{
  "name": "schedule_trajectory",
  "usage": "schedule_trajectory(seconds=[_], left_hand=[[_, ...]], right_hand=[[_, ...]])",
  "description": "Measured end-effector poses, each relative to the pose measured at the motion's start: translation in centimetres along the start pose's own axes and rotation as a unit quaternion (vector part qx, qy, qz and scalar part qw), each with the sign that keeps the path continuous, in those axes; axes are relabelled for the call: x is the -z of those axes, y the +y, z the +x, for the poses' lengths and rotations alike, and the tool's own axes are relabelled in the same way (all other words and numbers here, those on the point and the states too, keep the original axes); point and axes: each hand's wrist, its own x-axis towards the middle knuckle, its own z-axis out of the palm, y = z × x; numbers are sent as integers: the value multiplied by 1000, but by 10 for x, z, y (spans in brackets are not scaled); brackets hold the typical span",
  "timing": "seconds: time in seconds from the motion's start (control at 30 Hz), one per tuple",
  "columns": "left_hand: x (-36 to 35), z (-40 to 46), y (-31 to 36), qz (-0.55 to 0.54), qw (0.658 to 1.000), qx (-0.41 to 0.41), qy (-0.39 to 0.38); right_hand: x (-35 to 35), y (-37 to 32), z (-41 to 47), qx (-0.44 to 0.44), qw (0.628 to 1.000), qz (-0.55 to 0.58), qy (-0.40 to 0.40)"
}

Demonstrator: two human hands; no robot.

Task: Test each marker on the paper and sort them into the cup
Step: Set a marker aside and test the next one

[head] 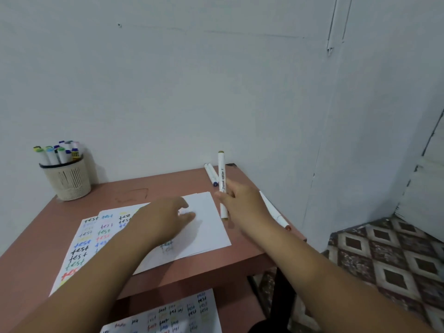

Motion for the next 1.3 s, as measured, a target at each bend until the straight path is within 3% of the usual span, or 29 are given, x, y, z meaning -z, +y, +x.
schedule_trajectory(seconds=[0.13, 0.33, 0.47, 0.53, 0.8, 1.13, 1.3], left_hand=[[-8, 6, 27, -91, 994, -57, 37], [-37, 22, 58, -140, 985, -86, 44], [-53, 35, 66, -120, 988, -87, 44], [-59, 40, 69, -96, 991, -85, 41], [-65, 50, 75, -45, 991, -113, 48], [-59, 56, 57, -49, 993, -108, 29], [-44, 51, 35, -45, 994, -98, 26]], right_hand=[[32, 1, 8, -6, 990, -140, 11], [39, 17, 11, -34, 939, -341, 23], [25, 37, 10, -33, 922, -385, -37], [19, 44, 11, -25, 893, -442, -78], [15, 57, 9, 61, 832, -544, -86], [22, 52, 1, 106, 860, -496, -50], [22, 33, 3, 39, 919, -392, 9]])
